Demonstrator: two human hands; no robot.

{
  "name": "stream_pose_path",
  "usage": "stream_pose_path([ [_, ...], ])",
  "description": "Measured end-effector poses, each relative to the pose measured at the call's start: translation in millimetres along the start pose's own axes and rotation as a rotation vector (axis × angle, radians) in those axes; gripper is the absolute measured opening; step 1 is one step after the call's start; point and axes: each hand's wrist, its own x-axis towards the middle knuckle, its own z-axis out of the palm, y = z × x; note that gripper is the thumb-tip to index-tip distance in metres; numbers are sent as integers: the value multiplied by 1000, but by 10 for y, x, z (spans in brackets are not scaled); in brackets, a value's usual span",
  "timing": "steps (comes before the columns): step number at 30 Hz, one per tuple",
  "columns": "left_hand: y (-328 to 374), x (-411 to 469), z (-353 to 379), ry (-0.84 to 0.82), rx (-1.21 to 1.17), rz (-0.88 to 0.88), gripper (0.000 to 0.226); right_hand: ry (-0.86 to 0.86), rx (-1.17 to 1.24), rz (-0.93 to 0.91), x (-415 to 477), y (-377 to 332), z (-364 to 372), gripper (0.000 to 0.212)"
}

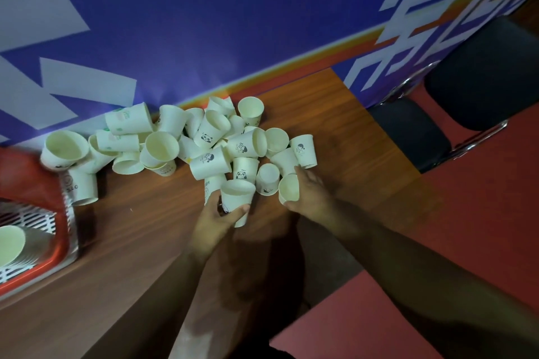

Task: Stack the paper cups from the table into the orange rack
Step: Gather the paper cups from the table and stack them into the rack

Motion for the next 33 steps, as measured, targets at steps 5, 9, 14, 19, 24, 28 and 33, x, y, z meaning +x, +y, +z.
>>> stream_pose_path([
  [5,2,-46,-143,24,-60,23,50,4,19,-63,-104,-151,-65,74],
  [9,101,-135,-482,90,-91,88,66,-69,31,-109,-245,-497,-311,69],
  [14,365,-469,-1086,219,-185,157,43,-57,235,-263,-402,-1336,-536,71],
  [19,369,-919,-2012,376,-210,212,61,-52,280,-455,-586,-2401,-396,72],
  [24,104,-1436,-2913,542,-76,212,67,-94,291,-568,-745,-3280,-28,73],
  [28,-304,-1670,-3432,588,-35,211,74,-116,271,-597,-810,-3803,371,76],
  [33,-549,-1559,-3691,573,-18,218,62,-114,248,-591,-812,-4200,814,74],
])
